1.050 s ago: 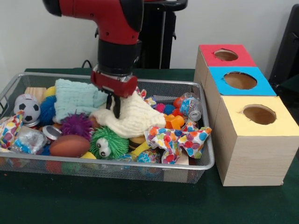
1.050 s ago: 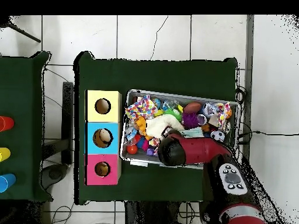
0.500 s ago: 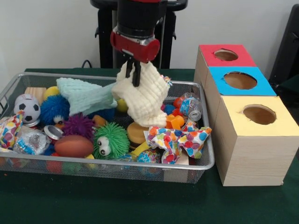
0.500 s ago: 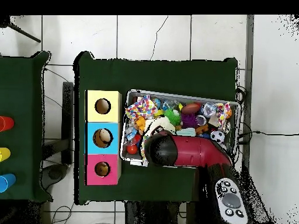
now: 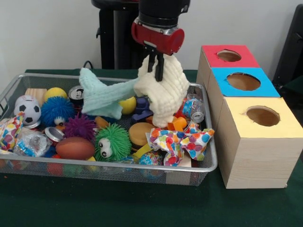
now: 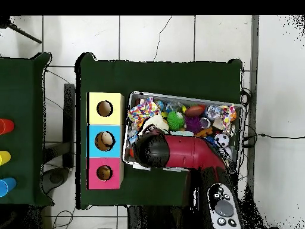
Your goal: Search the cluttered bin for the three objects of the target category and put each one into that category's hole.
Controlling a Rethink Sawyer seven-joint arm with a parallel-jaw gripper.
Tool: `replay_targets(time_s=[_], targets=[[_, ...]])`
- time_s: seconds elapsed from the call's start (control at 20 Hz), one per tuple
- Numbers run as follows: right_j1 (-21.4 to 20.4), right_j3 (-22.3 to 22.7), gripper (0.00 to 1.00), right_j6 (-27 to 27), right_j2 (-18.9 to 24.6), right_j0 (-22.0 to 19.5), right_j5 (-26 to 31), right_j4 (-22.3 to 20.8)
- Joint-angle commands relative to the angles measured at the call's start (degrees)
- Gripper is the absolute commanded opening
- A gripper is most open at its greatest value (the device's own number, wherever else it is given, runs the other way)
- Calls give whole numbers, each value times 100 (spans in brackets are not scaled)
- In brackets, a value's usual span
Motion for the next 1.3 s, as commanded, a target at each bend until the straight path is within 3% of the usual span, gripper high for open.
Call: replay_targets(time_s=[0.05,0.2,0.65,1.3], targets=[[82,144,0,626,97,137,292,349],[213,171,0,573,166,116,89,398],[386,144,0,1089,-245,669,-179,524],[799,-185,0,620,-498,645,-517,215]])
